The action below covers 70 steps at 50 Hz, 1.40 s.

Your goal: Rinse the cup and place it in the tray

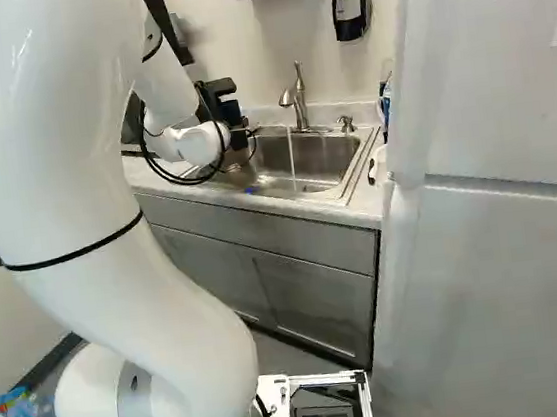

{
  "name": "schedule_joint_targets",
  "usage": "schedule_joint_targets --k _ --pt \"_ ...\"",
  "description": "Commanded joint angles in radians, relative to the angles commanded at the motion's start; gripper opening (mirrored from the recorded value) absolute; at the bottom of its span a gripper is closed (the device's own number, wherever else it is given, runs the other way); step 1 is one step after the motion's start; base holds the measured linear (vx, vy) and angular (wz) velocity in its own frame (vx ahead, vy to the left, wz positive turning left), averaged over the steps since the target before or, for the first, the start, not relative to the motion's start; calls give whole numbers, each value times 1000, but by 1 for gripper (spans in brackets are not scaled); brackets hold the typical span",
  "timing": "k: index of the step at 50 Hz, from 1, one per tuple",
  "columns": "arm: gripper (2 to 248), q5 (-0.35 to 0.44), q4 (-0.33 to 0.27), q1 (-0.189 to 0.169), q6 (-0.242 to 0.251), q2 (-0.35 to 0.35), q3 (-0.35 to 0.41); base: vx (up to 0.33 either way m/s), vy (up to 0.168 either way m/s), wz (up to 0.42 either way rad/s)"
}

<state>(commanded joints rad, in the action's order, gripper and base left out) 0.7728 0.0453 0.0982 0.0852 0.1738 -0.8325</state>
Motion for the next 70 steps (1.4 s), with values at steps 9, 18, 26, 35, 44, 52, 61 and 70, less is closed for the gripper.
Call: schedule_joint_targets --k 9,18,26,35,44,52,61,70 --pt "120 0 0 0 0 0 0 0 0 0" --pt "120 0 0 3 0 4 -4 0 0 0" --pt "120 0 0 16 0 26 -29 0 0 0" --pt "120 0 0 32 0 59 -75 0 0 0" --pt "120 0 0 44 0 91 -130 0 0 0" --pt "120 0 0 50 0 128 -179 0 0 0" --pt "120 0 0 58 0 174 -233 0 0 0" --pt "120 0 0 70 0 216 -283 0 0 0"
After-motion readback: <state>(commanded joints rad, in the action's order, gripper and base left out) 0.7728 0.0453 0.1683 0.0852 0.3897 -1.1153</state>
